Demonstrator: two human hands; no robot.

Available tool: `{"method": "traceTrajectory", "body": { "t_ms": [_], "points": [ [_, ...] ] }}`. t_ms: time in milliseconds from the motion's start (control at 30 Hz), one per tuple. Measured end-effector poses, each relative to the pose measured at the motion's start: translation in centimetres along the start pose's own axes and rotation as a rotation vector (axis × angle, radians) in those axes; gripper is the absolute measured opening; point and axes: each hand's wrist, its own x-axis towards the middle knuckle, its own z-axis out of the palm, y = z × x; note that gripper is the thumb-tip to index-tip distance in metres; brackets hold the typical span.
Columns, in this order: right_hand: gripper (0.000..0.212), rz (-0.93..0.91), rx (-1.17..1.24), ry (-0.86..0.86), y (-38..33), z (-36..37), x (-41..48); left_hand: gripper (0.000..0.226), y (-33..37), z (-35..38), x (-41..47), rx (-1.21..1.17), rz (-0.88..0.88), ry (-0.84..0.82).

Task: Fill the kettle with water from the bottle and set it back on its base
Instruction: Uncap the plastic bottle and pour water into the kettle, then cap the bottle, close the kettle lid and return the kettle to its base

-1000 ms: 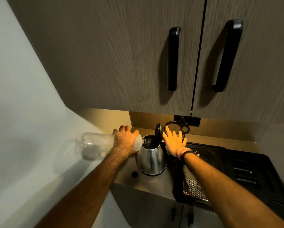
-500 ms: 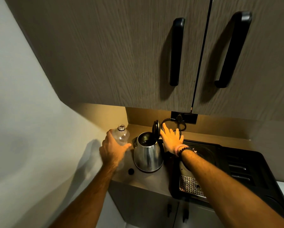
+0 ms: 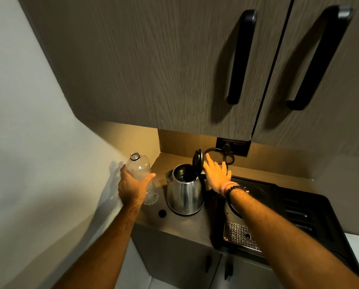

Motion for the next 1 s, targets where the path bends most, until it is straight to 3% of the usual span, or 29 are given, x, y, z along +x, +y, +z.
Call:
{"method": "traceTrajectory", "body": {
  "t_ms": [267, 433, 500, 567, 667, 767, 1000],
  "points": [
    [0.062, -0.02, -0.009, -0.001, 0.1, 0.0, 0.1, 0.095, -2.2, 0.6, 0.0, -0.048, 0.085, -0.061],
    [0.061, -0.018, -0.02, 0.002, 0.1, 0.0, 0.1, 0.1, -2.6, 0.9, -1.1, 0.011, 0.068, -0.024],
    [0.061, -0.024, -0.017, 0.003, 0.0, -0.1, 0.1, 0.084, -3.3, 1.0, -2.7, -0.009, 0.033, 0.038],
    [0.06, -0.016, -0.004, 0.001, 0.0, -0.1, 0.1, 0.049, -4.6, 1.6, -4.6, -0.003, 0.058, 0.037],
    [0.062, 0.004, 0.031, 0.002, 0.1, 0.0, 0.1, 0.013, -6.4, 3.6, -6.6, 0.193, 0.22, -0.226],
    [0.06, -0.007, 0.029, -0.002, 0.1, 0.0, 0.2, 0.025, -7.2, 5.6, -7.4, 0.428, 0.31, -0.487],
    [0.063, 0.008, 0.069, 0.0, 0.1, 0.1, 0.1, 0.028, -8.4, 6.6, -7.2, 0.64, 0.413, -0.603]
  ]
}}
